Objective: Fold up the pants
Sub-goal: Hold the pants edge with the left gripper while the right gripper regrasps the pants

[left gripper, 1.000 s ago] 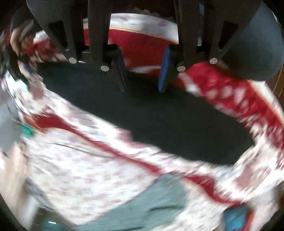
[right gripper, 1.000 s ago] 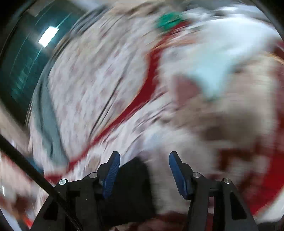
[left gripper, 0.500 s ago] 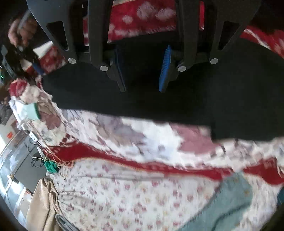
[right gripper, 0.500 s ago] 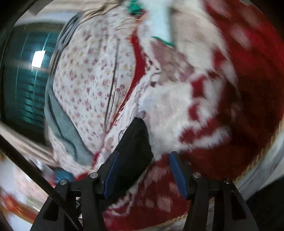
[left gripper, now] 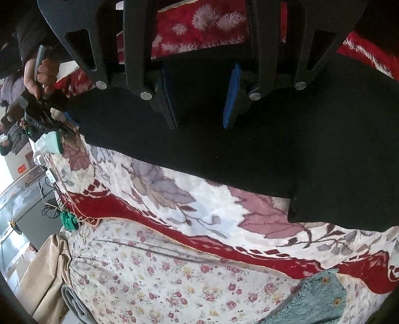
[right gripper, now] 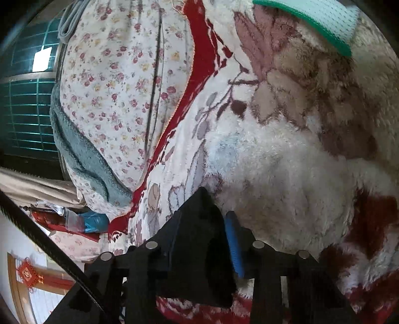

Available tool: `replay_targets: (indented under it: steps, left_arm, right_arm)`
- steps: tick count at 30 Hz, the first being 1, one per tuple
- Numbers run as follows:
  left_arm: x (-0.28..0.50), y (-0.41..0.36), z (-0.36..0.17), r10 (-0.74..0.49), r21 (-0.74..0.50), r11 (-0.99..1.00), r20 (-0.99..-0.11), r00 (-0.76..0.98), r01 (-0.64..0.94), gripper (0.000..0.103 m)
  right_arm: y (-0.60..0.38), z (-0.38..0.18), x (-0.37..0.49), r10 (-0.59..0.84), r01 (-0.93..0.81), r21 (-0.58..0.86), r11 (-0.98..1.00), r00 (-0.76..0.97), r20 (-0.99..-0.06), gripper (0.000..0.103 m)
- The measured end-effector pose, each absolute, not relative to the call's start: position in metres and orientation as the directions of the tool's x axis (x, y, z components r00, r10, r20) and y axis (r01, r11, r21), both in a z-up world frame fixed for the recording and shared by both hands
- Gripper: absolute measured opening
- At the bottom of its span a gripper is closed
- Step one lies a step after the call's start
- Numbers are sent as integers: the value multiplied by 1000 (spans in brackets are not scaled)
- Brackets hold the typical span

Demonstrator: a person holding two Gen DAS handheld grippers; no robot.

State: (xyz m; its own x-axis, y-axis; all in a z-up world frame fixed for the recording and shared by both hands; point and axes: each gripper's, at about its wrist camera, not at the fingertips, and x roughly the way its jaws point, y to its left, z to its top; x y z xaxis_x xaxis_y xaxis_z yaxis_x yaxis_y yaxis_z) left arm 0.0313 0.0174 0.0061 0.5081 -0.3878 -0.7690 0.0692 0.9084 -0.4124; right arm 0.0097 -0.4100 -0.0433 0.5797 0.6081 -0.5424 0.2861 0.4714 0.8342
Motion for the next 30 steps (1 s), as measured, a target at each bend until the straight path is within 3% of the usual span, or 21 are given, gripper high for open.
replay_targets:
  steps: [9,11,14,18,24,26,30]
  left_arm:
    - [31,17,5,-383,-406,911,-772,508,69,35]
    - [31,16,5,-381,-405,912,-773,508,69,35]
    - [31,16,5,-380,-404,912,-773,508,68,35]
    - [31,15,4,-372,-395,916,-773,514,69,35]
    - [31,13,3,-348,-368,927,-780,520,69,35]
    - [31,11,3,-340,-356,932,-782,522,73,35]
    - [31,11,3,-339,-356,932,-783,522,72,35]
  right_arm:
    - [-398,-38,17,650,221,848,482,558,-515,18]
    - [-397,-35,18,626,218,833,508,571,-531,9]
    - [-394,-27,25,612,183,822,538,585,-531,7]
    - [-391,-16,39,591,138,798,587,600,-539,7]
    - [-399,-47,48,571,271,772,575,543,-616,7]
    - [-408,-48,44,576,306,791,529,555,-600,13]
    - [-430,-24,23,406,376,728,573,642,-651,19]
